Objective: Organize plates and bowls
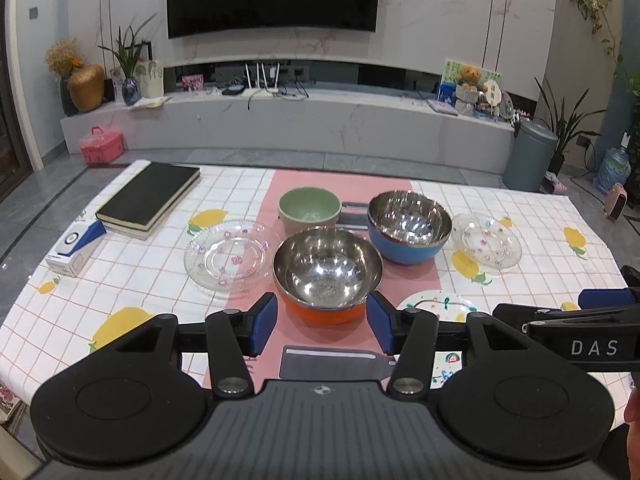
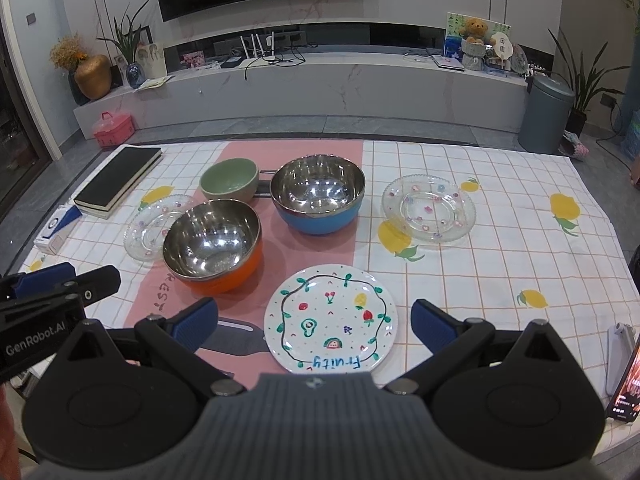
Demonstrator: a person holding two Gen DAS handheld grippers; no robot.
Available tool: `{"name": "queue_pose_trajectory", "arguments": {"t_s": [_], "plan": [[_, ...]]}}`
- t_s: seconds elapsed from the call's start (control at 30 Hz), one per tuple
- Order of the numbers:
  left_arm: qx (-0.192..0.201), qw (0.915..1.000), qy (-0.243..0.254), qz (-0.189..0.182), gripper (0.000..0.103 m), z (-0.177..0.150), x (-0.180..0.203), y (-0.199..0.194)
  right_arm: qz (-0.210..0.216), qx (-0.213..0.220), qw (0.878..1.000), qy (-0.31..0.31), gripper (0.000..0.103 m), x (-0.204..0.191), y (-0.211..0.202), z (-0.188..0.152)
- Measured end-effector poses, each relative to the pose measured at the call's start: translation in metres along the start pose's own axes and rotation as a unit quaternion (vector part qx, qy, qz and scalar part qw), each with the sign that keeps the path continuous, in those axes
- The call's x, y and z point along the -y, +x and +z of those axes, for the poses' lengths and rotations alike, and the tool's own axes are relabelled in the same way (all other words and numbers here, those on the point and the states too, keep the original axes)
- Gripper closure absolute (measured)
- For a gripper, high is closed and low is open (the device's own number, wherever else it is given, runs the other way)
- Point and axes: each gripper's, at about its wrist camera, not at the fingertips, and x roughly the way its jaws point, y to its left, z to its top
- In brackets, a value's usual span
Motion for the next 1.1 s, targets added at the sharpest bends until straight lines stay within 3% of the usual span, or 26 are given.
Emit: {"name": "queue_pose_trajectory", "arguments": {"t_s": [0.23, 0.37, 0.63, 0.8, 0.9, 1.1], "plan": [[-0.019, 0.9990, -0.029, -0.029, 0.042, 0.006, -0.020, 0.030, 0.011, 0.007, 1.000, -0.007, 0.003, -0.007, 0.029, 0.008], [-0.021, 0.9962, -0.072, -0.045, 0.042, 0.013, -0.037, 0.046, 0.023, 0.029, 0.999, -0.015, 0.012, -0.015, 0.045, 0.015], [-0.033, 0.9947, -0.091, -0.036, 0.042, 0.033, -0.058, 0.086, 0.032, 0.022, 0.999, 0.006, 0.016, -0.028, 0.089, 0.045], [-0.053, 0.9926, -0.103, -0.037, 0.042, 0.038, -0.069, 0.112, 0.025, 0.004, 1.000, 0.013, 0.019, -0.039, 0.119, 0.062], [-0.074, 0.9873, -0.133, -0.045, 0.043, 0.035, -0.077, 0.133, 0.010, -0.011, 1.000, 0.018, 0.020, -0.046, 0.135, 0.066], [-0.095, 0.9774, -0.181, -0.052, 0.045, 0.031, -0.084, 0.155, 0.023, -0.055, 0.997, 0.053, 0.030, -0.050, 0.164, 0.065]]}}
